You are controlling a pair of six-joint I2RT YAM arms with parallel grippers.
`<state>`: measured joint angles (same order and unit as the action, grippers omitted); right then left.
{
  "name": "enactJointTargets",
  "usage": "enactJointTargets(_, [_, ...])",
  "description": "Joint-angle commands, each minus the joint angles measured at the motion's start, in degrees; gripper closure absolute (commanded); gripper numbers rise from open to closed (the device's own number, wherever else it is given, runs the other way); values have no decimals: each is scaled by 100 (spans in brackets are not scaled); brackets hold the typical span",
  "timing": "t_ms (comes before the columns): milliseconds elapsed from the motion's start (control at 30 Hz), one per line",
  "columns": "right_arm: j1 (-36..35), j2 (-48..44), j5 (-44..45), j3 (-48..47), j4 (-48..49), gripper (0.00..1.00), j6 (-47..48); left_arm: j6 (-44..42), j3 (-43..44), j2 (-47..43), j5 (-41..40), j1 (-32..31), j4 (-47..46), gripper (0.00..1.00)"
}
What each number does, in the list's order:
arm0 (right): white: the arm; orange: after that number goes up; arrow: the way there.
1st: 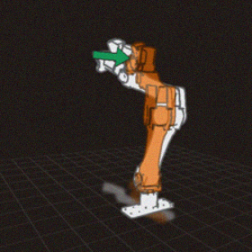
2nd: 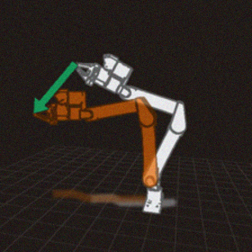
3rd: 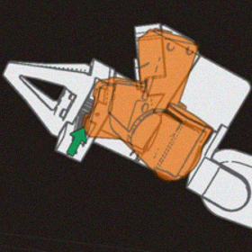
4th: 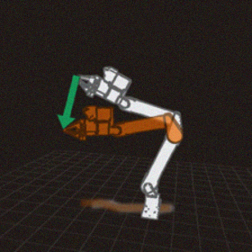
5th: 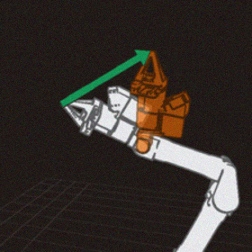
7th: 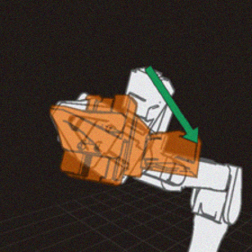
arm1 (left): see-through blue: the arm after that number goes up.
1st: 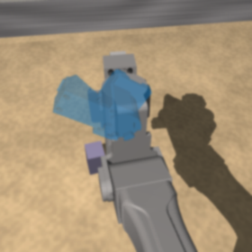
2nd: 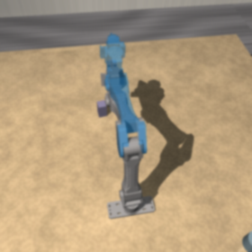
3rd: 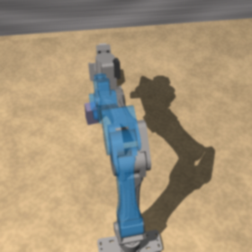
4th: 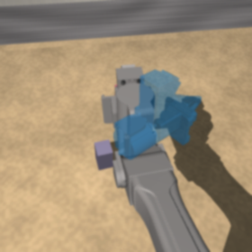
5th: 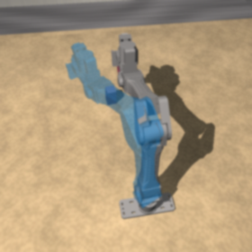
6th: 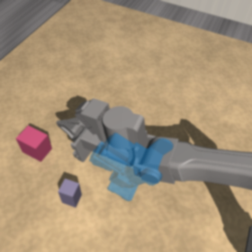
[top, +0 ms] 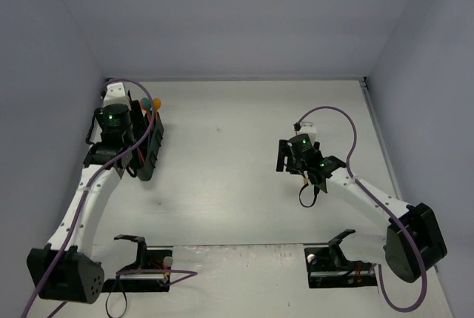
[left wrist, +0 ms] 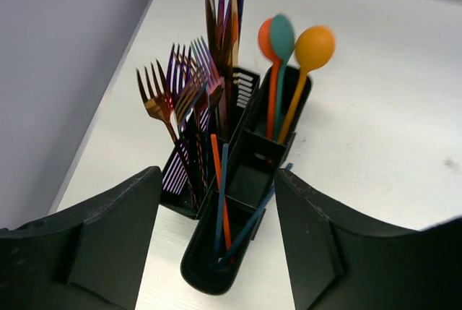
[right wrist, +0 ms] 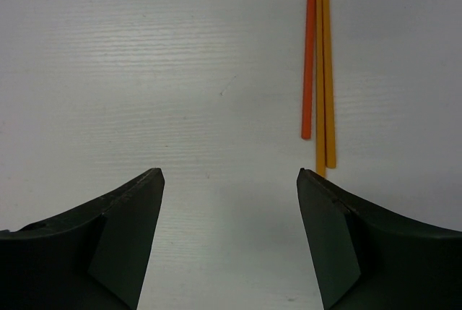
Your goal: Sort the eating utensils into containers
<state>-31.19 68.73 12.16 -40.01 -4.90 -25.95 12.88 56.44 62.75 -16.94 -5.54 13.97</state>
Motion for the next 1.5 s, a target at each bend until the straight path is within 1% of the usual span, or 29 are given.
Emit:
enactJointTargets(0, [307,286,-290,-25,-98,33,-211,260,471,-719,629,23,679,39])
enactJointTargets(67, [374,360,-335,-7,-115,33,-246,325,379,-941,874,27,810,38])
enactJointTargets(200, [623,680,-584,73,-134,35,-299,643,-226,-1512,1522,24,852,38])
enactJointTargets(333, [737,998,-693,59,-120,36,-278,768,-657,-1831,1633,22,809,38])
enactJointTargets(567, [900,1425,-873,-11,-89,38,-230,813,-881,-1818,1694,18,773,38])
enactJointTargets(700, [973,1643,-930,-10,-3,39,-231,851,-916,-1772,1878,18,712,38])
enactJointTargets(900, [1059,1948,-835,-99,101,40,-208,874,-948,-1772,1947,18,682,38])
enactJointTargets(1033, [1067,2139,-620,-263,104,41,-172,887,-973,-1778,1972,18,672,38])
enactJointTargets(1200, [1074,2547,-513,-487,115,43,-60,894,-986,-1792,2007,18,668,38])
enactJointTargets(1267, [1074,2718,-549,-589,126,47,-3,905,-991,-1803,2025,18,668,38])
enactJointTargets(1333, [1064,2849,-647,-665,145,55,33,923,-995,-1817,2065,18,653,38])
enactJointTargets(1433, [1011,2952,-748,-726,199,75,105,985,-1004,-1827,2207,18,633,38])
enactJointTargets(1467, [972,2953,-780,-735,223,80,138,1018,-1004,-1827,2258,10,633,38])
